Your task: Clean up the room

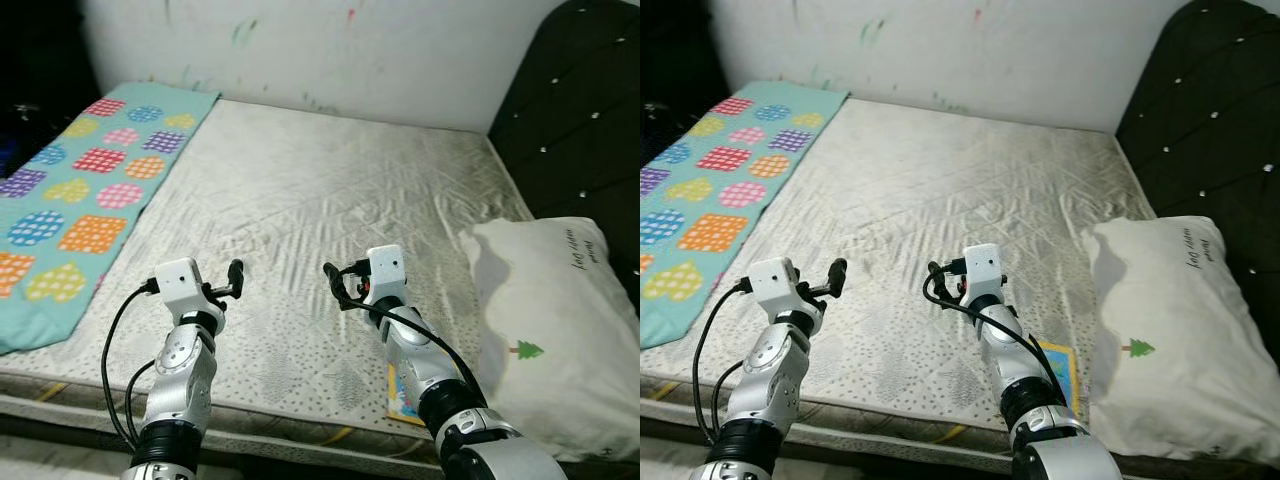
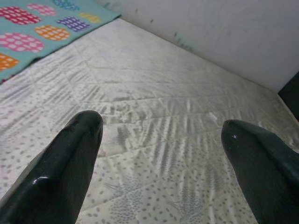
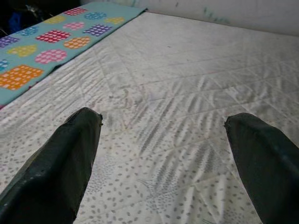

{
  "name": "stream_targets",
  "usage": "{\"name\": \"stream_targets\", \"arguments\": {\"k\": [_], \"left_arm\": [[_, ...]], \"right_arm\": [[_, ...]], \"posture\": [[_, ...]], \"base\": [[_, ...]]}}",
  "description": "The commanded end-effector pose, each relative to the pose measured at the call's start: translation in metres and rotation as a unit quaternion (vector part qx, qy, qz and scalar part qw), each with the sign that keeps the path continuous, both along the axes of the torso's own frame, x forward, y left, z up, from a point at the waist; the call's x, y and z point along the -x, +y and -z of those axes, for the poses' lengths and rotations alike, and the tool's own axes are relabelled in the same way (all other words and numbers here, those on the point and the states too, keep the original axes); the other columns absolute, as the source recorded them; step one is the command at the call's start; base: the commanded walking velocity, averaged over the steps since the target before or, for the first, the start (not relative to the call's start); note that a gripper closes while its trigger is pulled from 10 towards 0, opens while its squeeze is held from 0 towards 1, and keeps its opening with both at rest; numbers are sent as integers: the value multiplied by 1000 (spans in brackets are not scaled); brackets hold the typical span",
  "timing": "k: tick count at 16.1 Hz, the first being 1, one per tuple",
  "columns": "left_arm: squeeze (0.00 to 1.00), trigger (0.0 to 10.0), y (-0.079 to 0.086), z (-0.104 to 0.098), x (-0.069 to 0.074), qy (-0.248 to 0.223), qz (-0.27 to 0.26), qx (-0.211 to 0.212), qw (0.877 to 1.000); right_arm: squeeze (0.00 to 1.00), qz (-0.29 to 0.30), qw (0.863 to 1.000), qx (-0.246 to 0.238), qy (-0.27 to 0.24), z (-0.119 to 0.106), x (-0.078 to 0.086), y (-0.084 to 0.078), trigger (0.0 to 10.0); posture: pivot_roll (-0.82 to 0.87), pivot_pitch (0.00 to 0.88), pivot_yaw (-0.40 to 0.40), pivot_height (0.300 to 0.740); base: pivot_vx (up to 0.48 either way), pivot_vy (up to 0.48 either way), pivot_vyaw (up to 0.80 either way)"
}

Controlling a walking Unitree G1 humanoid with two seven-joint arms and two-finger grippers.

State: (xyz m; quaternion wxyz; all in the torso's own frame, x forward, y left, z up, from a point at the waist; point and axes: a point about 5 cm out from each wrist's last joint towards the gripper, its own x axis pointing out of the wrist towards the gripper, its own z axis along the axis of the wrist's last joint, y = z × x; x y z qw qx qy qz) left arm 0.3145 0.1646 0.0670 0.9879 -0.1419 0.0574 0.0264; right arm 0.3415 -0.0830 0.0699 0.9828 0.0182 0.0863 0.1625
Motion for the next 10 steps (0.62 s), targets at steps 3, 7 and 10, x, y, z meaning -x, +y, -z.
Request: {"name": "stream_targets", "arguments": {"k": [3, 7, 10], "left_arm": [[0, 10000, -2, -2, -3, -3, 2, 0, 1000], [0, 10000, -3, -2, -4, -2, 3, 1, 1000], [0, 10000, -3, -2, -4, -2, 4, 1, 1000]], "right_arm": [[0, -1, 1000, 5, 0, -3, -3, -1, 10000], [0, -1, 1000, 6, 0, -3, -4, -1, 10000], [0, -1, 1000, 9, 0, -3, -4, -1, 10000]], "posture": [[-113, 0, -66, 740], [-113, 0, -65, 740], [-113, 0, -65, 740]], "base": [[0, 339, 0], [0, 347, 0], [0, 351, 0]]}}
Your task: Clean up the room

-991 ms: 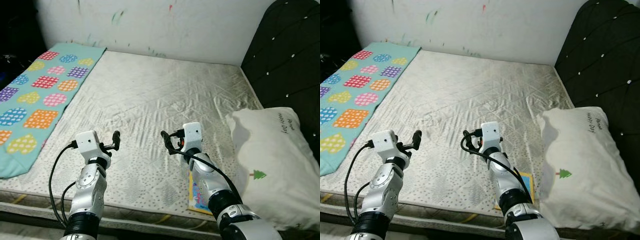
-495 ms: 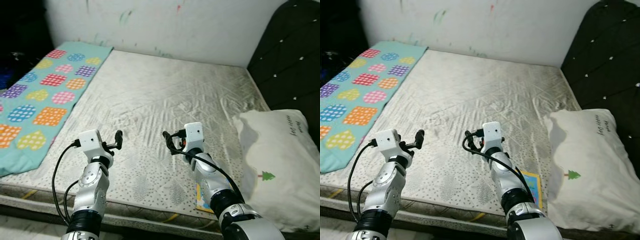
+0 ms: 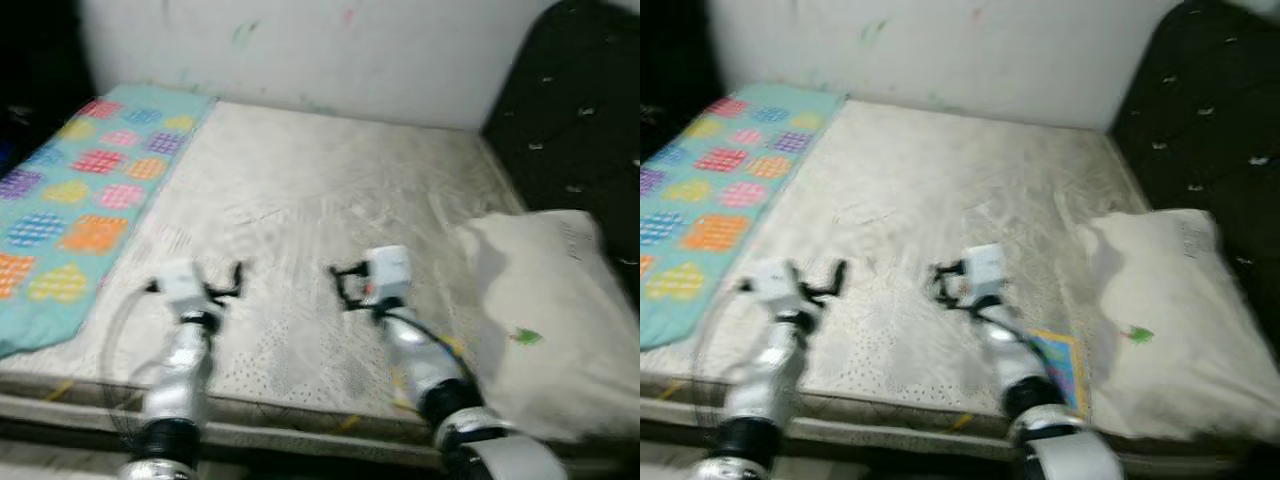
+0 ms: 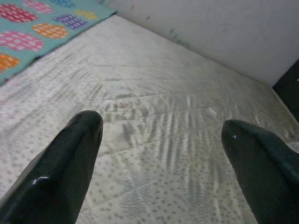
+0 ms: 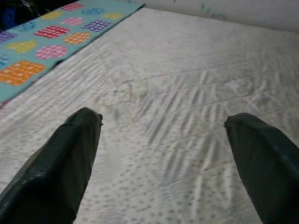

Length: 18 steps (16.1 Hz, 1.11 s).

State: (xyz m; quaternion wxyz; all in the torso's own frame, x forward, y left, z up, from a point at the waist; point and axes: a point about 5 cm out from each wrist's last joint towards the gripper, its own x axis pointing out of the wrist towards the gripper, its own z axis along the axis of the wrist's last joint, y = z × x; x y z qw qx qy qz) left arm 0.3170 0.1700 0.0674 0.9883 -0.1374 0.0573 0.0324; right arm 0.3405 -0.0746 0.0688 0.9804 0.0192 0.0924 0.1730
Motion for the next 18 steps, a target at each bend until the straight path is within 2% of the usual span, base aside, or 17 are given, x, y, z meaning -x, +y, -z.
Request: {"name": "stream_targets", "arguments": {"k": [1, 10, 14, 18], "left_arm": [[0, 10000, -9, -1, -2, -3, 10, 5, 1000], [0, 10000, -9, 0, -2, 0, 8, 8, 1000], [0, 10000, -9, 1, -2, 1, 8, 6, 1000], [0, 10000, -9, 0, -2, 1, 8, 5, 1000]], "right_arm": [[0, 9, 1000, 10, -6, -4, -5, -9, 10000], [0, 7, 1000, 10, 0, -2, -4, -9, 10000], [0, 7, 1000, 12, 5, -1, -4, -9, 10000], [0, 9, 1000, 10, 7, -1, -5, -10, 10000]], "posture": [[-113, 0, -65, 740], [-110, 0, -67, 740], [-110, 0, -67, 740], [-115, 0, -67, 740]], "base": [[0, 352, 0], [0, 354, 0], [0, 352, -538], [0, 358, 0]]}}
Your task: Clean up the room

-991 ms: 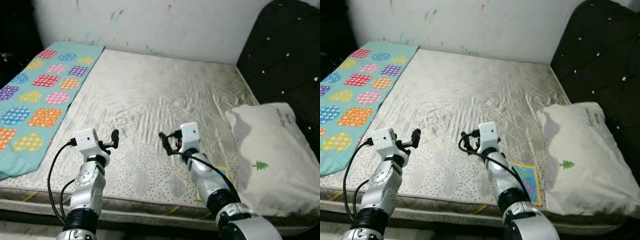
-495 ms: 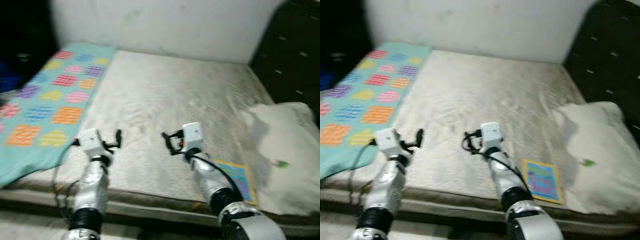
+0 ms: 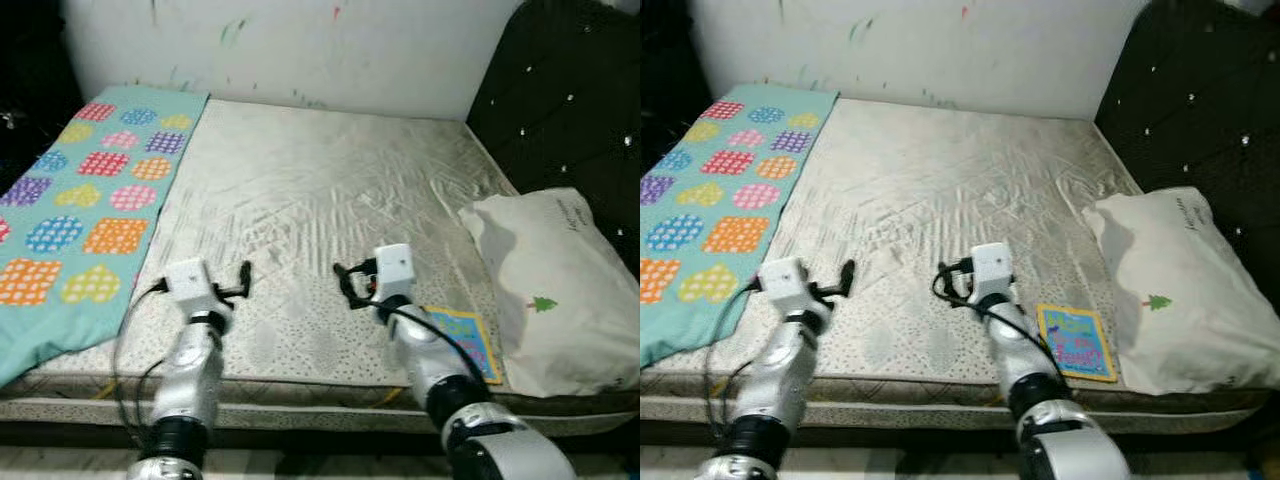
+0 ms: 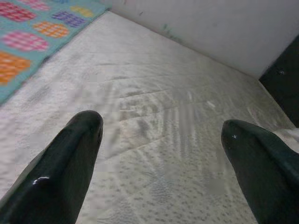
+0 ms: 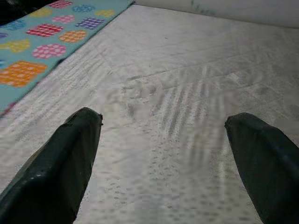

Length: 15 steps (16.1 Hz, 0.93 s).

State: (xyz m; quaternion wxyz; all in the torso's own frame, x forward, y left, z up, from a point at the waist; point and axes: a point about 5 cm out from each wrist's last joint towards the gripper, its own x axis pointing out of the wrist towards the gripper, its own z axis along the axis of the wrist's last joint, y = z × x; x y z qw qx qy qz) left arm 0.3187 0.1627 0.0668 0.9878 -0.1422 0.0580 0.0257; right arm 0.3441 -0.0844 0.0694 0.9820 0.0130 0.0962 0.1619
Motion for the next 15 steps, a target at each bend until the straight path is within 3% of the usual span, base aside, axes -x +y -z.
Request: {"name": "stream_targets", "arguments": {"k": [1, 15], "left_arm": [[0, 10000, -2, 0, -1, 1, 1, 0, 1000], [0, 10000, -2, -2, -3, -2, 0, 1, 1000]], "right_arm": [[0, -1, 1000, 2, 4, 0, -1, 0, 10000], [0, 2, 1000, 2, 5, -2, -3, -1, 10000]], "posture": [[-115, 0, -67, 740], [-121, 0, -67, 740]], "base": [[0, 368, 0], [0, 404, 0]]}}
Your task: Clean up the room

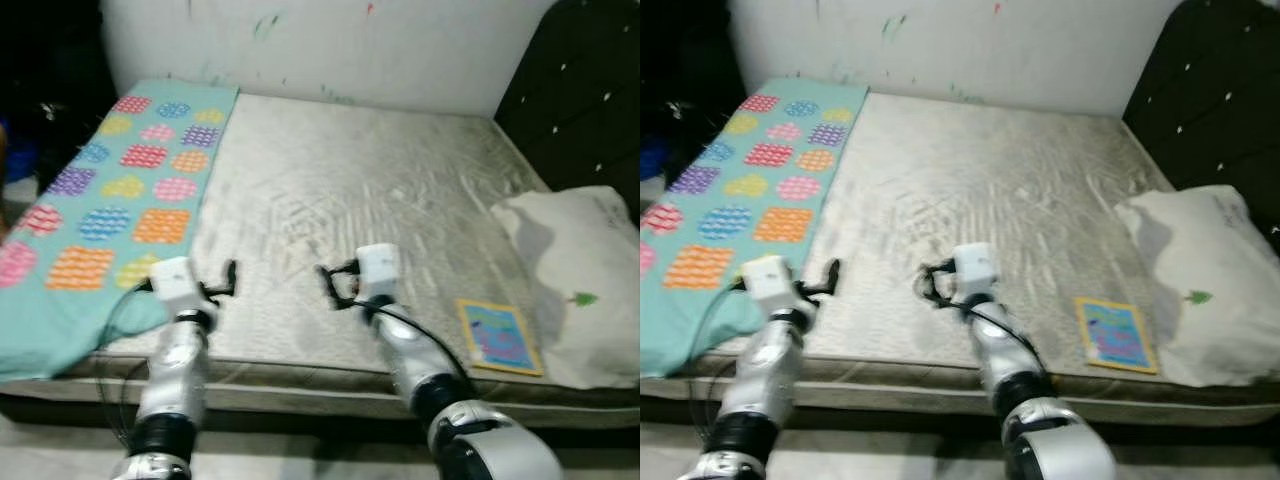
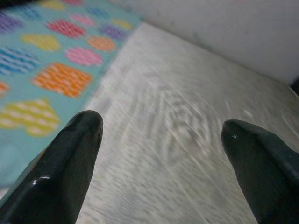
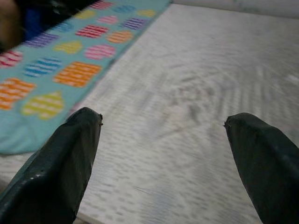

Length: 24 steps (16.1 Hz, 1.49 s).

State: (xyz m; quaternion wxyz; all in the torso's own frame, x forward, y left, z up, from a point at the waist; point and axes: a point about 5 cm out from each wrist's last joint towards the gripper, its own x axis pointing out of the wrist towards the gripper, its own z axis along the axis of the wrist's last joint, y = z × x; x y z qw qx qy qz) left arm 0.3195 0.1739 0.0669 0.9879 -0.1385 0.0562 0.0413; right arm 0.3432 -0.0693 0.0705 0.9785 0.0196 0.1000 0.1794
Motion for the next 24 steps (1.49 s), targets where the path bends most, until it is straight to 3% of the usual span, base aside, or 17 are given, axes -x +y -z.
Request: {"name": "stream_targets", "arguments": {"k": [1, 6, 19, 24], "left_arm": [[0, 10000, -13, -3, -3, -10, 12, 13, 1000], [0, 10000, -11, -6, -4, -24, 21, 31, 999], [0, 10000, -13, -5, -3, -22, 31, 42, 998], [0, 10000, -11, -1, -3, -5, 19, 49, 999]], "right_arm": [[0, 18, 1000, 10, 0, -1, -4, -16, 10000], [0, 18, 1000, 12, -2, -2, -5, -15, 10000], [0, 21, 1000, 10, 0, -1, -4, -15, 10000], [0, 20, 1000, 9, 0, -1, -4, -15, 10000]], "posture": [[-121, 0, -66, 740], [-123, 0, -64, 740], [-118, 0, -63, 740], [-113, 0, -67, 740]], "base": [[0, 0, 0], [109, 0, 0], [441, 0, -99], [0, 0, 0]]}}
